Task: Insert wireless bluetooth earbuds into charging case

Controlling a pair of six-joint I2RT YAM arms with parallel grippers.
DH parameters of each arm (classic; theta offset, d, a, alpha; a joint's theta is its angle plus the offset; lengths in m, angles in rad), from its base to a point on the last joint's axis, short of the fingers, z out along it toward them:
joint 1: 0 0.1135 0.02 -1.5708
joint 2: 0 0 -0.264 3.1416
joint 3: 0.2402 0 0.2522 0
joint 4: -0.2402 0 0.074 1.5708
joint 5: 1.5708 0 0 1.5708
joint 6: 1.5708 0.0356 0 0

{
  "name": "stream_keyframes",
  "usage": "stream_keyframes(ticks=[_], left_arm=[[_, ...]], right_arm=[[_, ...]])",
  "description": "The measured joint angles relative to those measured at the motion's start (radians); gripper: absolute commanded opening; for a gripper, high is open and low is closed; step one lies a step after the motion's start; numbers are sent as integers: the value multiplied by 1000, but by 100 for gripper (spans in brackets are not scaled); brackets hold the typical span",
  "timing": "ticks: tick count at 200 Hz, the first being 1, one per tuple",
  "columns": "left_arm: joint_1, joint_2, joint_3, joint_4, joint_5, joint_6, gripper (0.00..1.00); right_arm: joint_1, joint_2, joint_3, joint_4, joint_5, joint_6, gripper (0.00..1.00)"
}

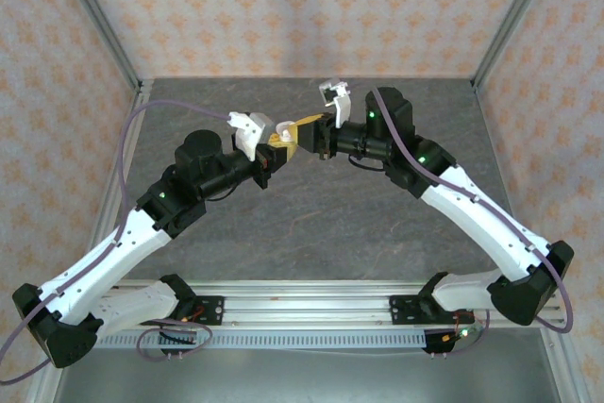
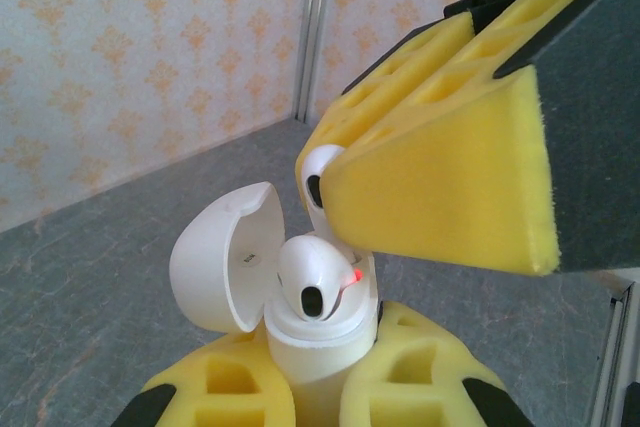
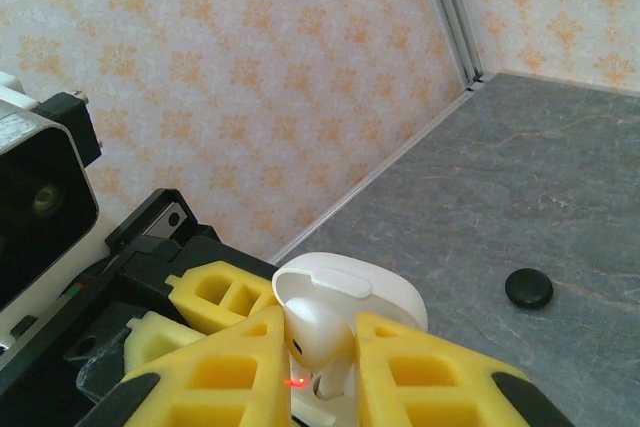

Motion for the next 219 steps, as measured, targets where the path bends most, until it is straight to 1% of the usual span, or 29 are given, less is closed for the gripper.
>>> stream_keyframes(ticks=[24, 104, 166, 219], left_arm=[[0, 0, 0, 0, -1, -8, 0], [0, 1, 0, 1, 0, -30, 0], [0, 2, 0, 1, -1, -31, 0], [0, 2, 0, -2, -4, -37, 0]], right_arm=[[0, -6, -15, 20, 0, 22, 20], [0, -25, -35, 31, 10, 22, 20], [-1, 10, 32, -53, -7, 21, 20], [-3, 16, 36, -58, -14, 21, 19]])
